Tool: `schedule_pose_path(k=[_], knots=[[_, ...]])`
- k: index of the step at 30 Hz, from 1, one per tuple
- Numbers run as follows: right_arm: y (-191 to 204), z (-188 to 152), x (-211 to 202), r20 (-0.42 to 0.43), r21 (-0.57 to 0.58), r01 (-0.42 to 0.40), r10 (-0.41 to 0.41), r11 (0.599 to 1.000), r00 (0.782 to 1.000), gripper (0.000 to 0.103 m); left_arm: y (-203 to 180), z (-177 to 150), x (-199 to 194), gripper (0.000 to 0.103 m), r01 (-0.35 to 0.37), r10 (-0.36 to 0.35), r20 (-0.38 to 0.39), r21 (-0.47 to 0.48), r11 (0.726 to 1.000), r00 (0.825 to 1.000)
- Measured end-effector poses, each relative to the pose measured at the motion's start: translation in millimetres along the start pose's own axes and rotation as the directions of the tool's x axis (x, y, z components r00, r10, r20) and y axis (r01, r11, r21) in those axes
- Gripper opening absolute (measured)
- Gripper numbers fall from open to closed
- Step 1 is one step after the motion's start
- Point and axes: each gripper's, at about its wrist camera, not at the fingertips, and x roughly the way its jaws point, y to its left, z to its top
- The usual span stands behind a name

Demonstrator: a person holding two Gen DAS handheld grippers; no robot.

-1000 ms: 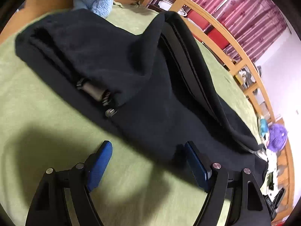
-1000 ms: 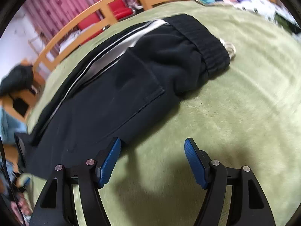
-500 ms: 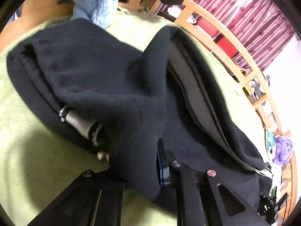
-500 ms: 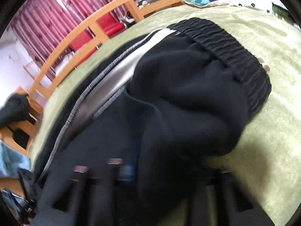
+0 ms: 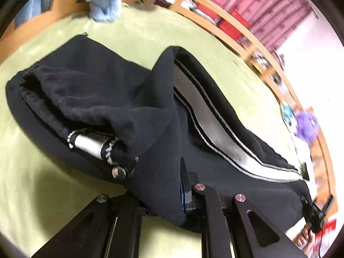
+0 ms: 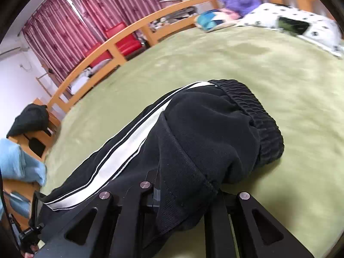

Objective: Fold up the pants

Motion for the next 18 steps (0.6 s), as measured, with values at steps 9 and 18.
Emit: schedule_pose_path(k=[9,18], knots=[[-93,-53,-43,-0.156,0.051,0.102,-0.093,0.993,0.983,0.032,-1,-58,-18,0.021,0.065,-0.056,-0.13,0.068,0.996,0.99],[-70,-109,-93,-0.045,0.05,0.155,-0.153,0.987,0.987,0.049,23,-70,-77,0.052,0.02,-0.019,-0.005,0.207,0.978,1.0]])
